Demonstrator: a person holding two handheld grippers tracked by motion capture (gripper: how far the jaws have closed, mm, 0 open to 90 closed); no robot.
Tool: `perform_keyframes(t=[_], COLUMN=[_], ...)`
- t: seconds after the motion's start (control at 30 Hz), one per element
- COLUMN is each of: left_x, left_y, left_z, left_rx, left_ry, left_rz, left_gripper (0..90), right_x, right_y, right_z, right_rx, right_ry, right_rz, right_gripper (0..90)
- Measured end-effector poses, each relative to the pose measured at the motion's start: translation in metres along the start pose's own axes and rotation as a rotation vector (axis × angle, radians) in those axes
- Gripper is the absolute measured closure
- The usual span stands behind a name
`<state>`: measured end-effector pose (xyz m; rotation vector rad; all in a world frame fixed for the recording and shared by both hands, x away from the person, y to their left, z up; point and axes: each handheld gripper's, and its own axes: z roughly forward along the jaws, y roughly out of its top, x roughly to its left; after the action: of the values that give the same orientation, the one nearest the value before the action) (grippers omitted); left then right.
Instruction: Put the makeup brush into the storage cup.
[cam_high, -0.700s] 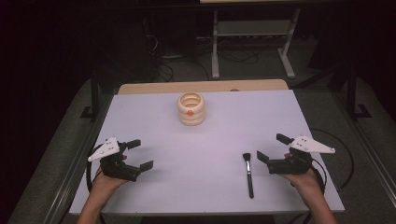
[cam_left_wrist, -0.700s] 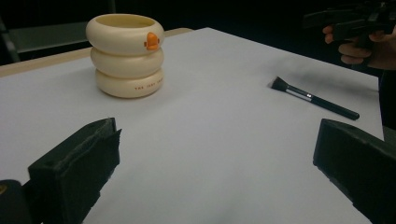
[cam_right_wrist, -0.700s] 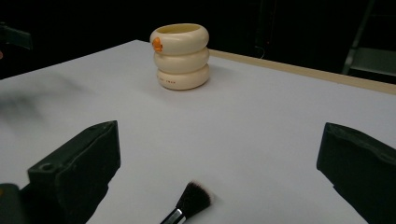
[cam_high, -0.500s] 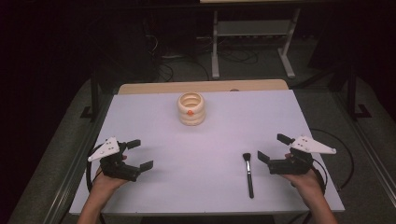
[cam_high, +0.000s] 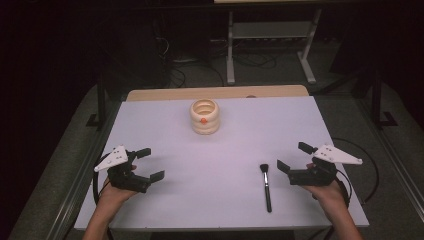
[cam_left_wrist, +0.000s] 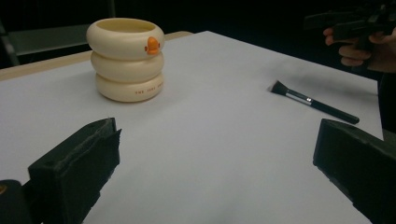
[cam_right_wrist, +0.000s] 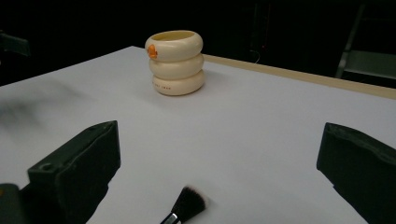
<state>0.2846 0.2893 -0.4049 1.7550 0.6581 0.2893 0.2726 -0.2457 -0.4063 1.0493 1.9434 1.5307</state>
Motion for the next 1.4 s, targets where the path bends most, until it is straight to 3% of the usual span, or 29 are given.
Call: perform_keyframes(t=[0.4,1.4], left_x=[-0.001,0.000], left_y=[0.001,0.001], left_z=[-0.003,-0.002], left_rx=[-0.003,-0.006], left_ry=[-0.002,-0.005], left_rz=[0.000,-0.004], left_gripper=[0.0,0.0], right_x=[-0.003,-0.011], right_y=[0.005,0.020], right_z=[0.010,0.029], right_rx=[-0.006,-0.042], right_ry=[0.003,-0.008], right_rz=[-0.010,0.020], right_gripper=[0.0,0.0])
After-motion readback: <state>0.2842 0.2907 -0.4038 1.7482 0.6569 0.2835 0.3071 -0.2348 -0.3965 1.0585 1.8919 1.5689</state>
